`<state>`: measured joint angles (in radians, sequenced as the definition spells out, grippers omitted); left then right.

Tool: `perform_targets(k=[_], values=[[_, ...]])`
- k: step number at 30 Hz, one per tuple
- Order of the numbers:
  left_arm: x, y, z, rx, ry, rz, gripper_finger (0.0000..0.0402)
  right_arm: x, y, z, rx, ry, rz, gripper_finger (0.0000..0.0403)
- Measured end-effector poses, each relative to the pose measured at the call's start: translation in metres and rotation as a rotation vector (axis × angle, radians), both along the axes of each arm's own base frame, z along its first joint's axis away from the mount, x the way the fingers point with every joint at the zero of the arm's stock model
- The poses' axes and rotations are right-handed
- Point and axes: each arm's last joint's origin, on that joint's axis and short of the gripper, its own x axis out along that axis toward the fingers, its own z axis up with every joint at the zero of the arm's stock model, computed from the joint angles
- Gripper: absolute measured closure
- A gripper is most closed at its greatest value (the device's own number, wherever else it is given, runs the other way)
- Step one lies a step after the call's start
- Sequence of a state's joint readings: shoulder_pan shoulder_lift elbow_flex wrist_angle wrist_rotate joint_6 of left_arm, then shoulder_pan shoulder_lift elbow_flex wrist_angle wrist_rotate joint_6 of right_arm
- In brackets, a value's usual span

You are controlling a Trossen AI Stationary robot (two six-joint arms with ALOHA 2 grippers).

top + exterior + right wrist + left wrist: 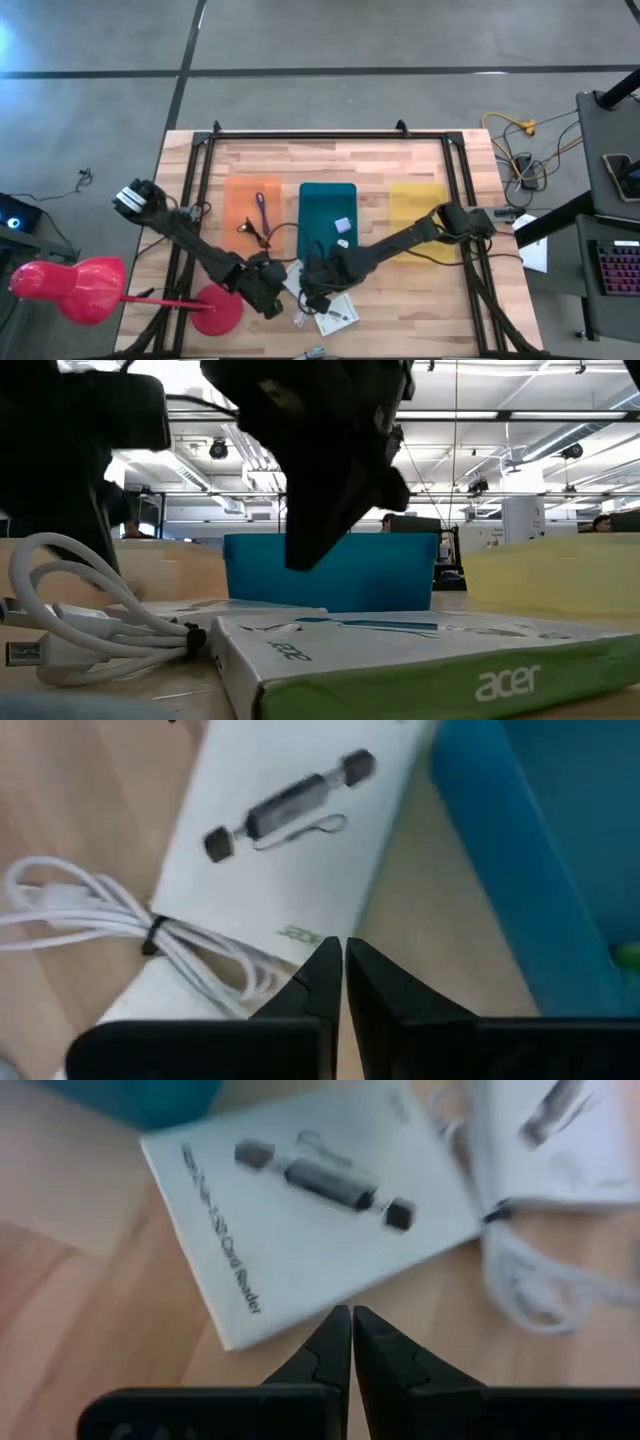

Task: Pick and place items into bin
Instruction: Adjust the card reader box on the table

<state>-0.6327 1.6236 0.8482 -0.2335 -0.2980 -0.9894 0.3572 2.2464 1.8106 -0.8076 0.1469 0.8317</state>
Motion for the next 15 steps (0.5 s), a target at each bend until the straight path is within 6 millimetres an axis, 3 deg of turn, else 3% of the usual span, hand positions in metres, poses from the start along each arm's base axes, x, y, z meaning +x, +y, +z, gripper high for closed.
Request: perform_targets(k=[7, 11, 15], values=[[0.005, -0.002, -0.020, 0.011, 0.046, 0.023, 0.0402, -0.001, -0.003, -0.012, -0.031, -0.015, -0.024, 0.0394], [0.007, -0.002, -0.015, 0.001, 0.032, 0.027, 0.0402, -0.004, -0.003, -0.019, -0.033, -0.002, -0.020, 0.0394], [0.008, -0.002, 0.003, -0.017, -0.043, 0.046, 0.0402, -0.004, -0.003, -0.022, -0.028, -0.016, -0.023, 0.0394]])
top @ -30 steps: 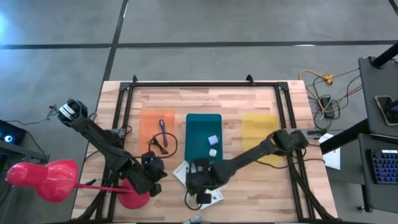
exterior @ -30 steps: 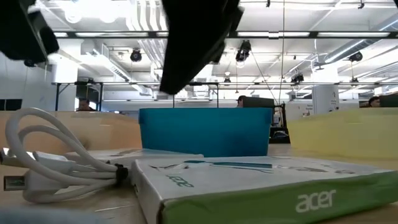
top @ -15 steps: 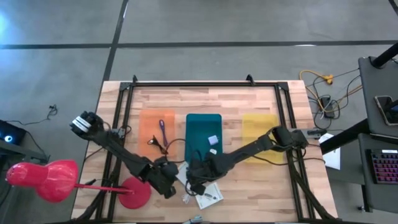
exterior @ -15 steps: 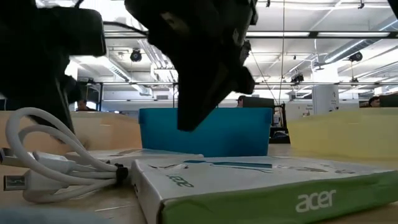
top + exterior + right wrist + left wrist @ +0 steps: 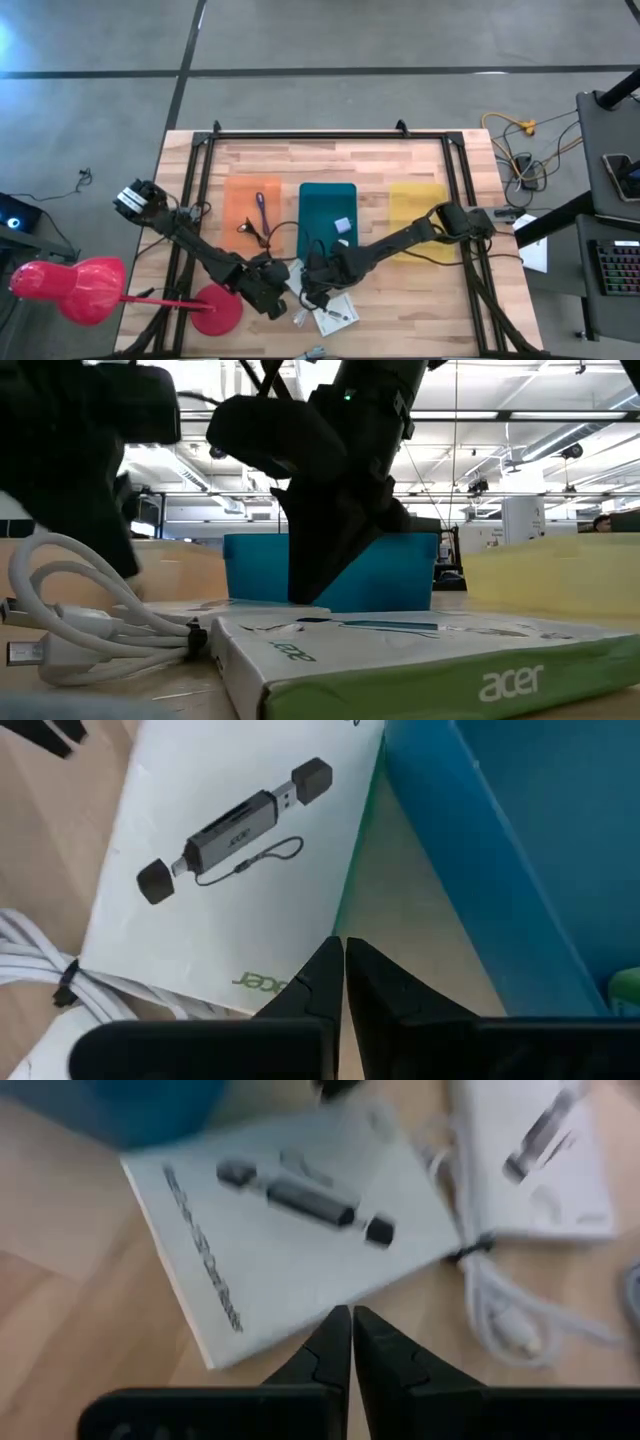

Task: Pick and place items into bin
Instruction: Adjust the card reader box on the table

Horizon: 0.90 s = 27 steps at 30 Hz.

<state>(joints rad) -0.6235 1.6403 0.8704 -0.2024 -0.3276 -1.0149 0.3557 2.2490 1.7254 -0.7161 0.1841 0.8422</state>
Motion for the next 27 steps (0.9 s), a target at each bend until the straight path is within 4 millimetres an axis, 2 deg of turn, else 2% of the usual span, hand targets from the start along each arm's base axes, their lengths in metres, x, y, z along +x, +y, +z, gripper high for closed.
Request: perform_targets(k=[5, 13, 19, 23, 27], values=[[0.001, 0.005, 0.000, 0.034, -0.014, 0.031, 0.0402, 0.000, 0.001, -0.004, 0.010, -0.022, 0.003, 0.0394], [0.005, 0.003, -0.020, 0.008, 0.059, 0.000, 0.0402, 0.003, 0.007, -0.003, 0.023, -0.032, 0.085, 0.0394], [0.006, 0.000, -0.029, -0.014, 0.099, -0.025, 0.0402, 0.014, 0.011, 0.014, 0.030, -0.111, 0.146, 0.0394], [0.002, 0.000, -0.018, -0.002, 0.065, -0.024, 0.0402, 0.019, 0.013, 0.025, 0.026, -0.147, 0.171, 0.0394], [0.001, 0.001, -0.012, 0.014, 0.047, -0.032, 0.0402, 0.014, 0.018, 0.043, -0.030, -0.120, 0.262, 0.0394]])
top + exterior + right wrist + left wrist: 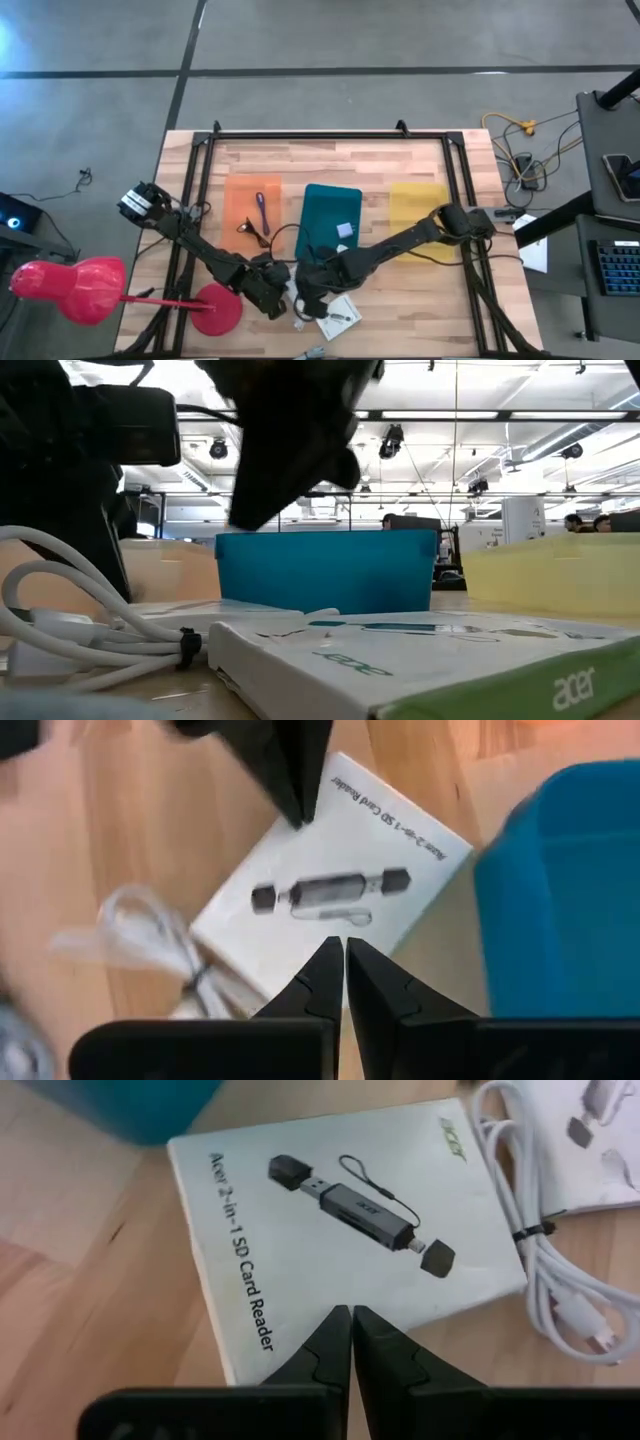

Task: Pick and place items into bin
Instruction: Adjust the card reader box on the table, then put the light blue USB cable wire into the orange bin

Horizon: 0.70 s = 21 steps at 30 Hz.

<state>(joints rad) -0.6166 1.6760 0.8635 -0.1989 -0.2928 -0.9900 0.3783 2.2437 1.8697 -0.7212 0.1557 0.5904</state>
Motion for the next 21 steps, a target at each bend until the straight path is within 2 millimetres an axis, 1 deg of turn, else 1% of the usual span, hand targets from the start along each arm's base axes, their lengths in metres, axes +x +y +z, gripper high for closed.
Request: perform_targets(k=[4, 8, 11, 13, 15, 17, 19, 21], values=[[0.000, 0.000, 0.002, 0.010, -0.008, -0.032, 0.0402, -0.016, 0.007, 0.022, -0.077, 0.061, 0.124, 0.0394], [-0.002, 0.000, 0.009, 0.024, -0.023, -0.067, 0.0402, -0.043, 0.017, 0.034, -0.141, 0.168, 0.234, 0.0394], [-0.005, -0.001, 0.019, 0.031, -0.054, -0.107, 0.0402, -0.059, 0.036, 0.036, -0.120, 0.180, 0.363, 0.0394], [-0.007, -0.002, 0.027, 0.032, -0.084, -0.135, 0.0402, -0.063, 0.050, 0.036, -0.079, 0.155, 0.484, 0.0388], [-0.012, -0.003, 0.034, 0.044, -0.096, -0.170, 0.0401, -0.065, 0.061, 0.037, -0.063, 0.113, 0.563, 0.0373], [-0.018, -0.004, 0.039, 0.054, -0.089, -0.196, 0.0397, -0.062, 0.065, 0.037, -0.067, 0.079, 0.594, 0.0347], [-0.027, -0.007, 0.045, 0.040, -0.085, -0.217, 0.0380, -0.058, 0.066, 0.037, -0.089, 0.053, 0.634, 0.0315], [-0.034, -0.014, 0.050, -0.004, -0.096, -0.237, 0.0357, -0.054, 0.068, 0.038, -0.109, 0.020, 0.675, 0.0280]])
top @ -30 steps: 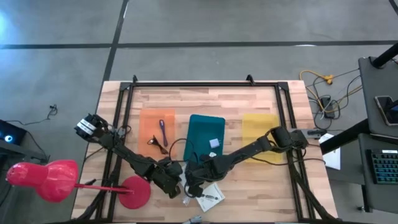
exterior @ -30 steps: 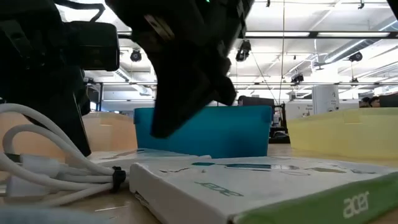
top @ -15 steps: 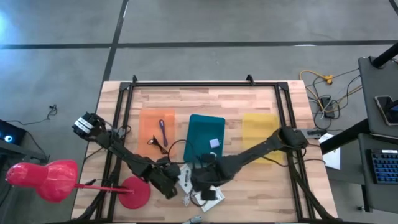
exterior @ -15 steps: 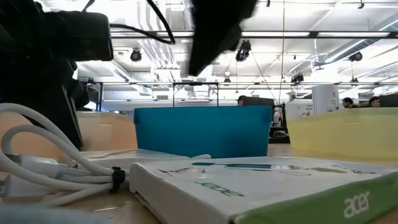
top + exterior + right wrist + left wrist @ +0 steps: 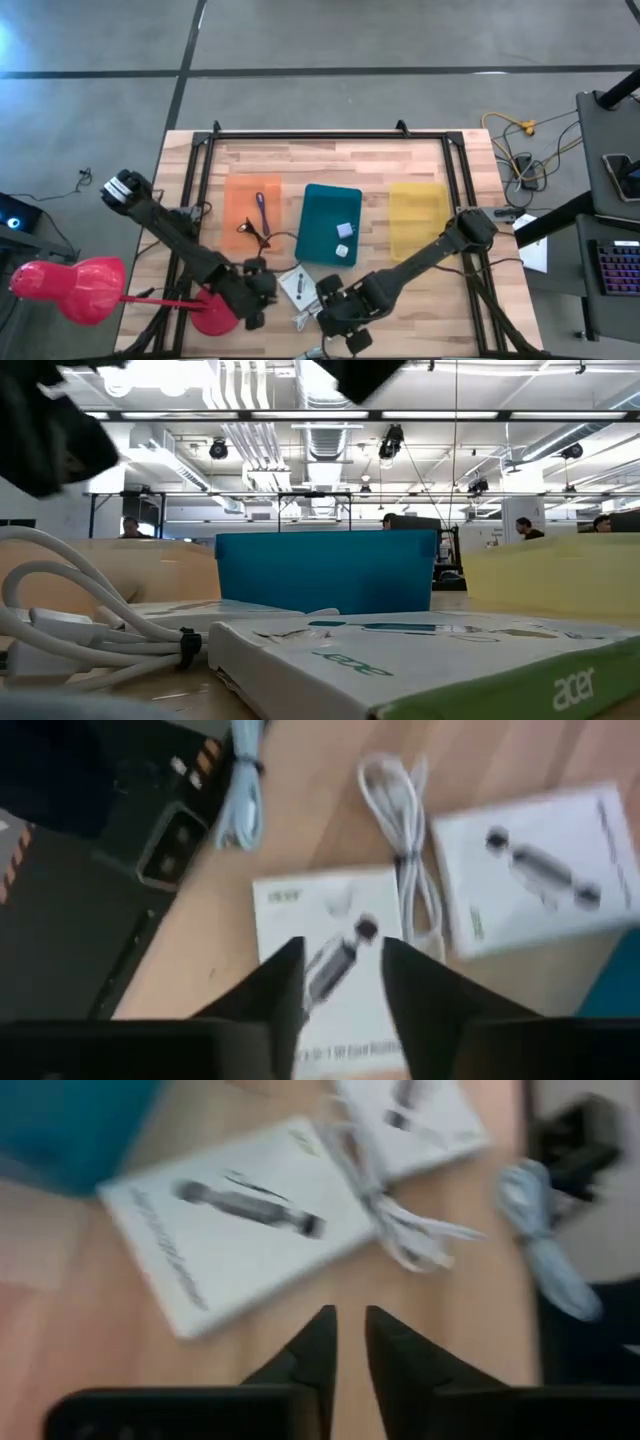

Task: Pick and place items into bin
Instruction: Put the light blue USB cable wire into the orange bin

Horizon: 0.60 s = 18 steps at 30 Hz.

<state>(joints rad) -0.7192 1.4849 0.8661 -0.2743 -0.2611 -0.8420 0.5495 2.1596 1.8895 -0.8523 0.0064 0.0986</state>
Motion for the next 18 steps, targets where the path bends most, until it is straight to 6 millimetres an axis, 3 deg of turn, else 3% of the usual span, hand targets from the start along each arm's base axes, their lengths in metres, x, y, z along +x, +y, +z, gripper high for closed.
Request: perform_targets(k=[5, 8, 13, 18], values=[[-0.009, -0.033, 0.010, -0.130, -0.093, -0.104, 0.0307, 0.004, 0.002, 0.002, -0.029, -0.067, -0.008, 0.0206], [-0.007, -0.044, -0.003, -0.124, -0.064, -0.102, 0.0298, 0.001, -0.003, 0.000, -0.060, -0.033, -0.141, 0.0184], [0.011, -0.064, 0.001, -0.202, -0.131, -0.075, 0.0297, -0.014, -0.010, 0.011, -0.103, 0.028, -0.298, 0.0166], [0.035, -0.090, 0.003, -0.162, -0.138, -0.045, 0.0297, -0.034, 0.002, 0.013, -0.208, 0.039, -0.327, 0.0160]])
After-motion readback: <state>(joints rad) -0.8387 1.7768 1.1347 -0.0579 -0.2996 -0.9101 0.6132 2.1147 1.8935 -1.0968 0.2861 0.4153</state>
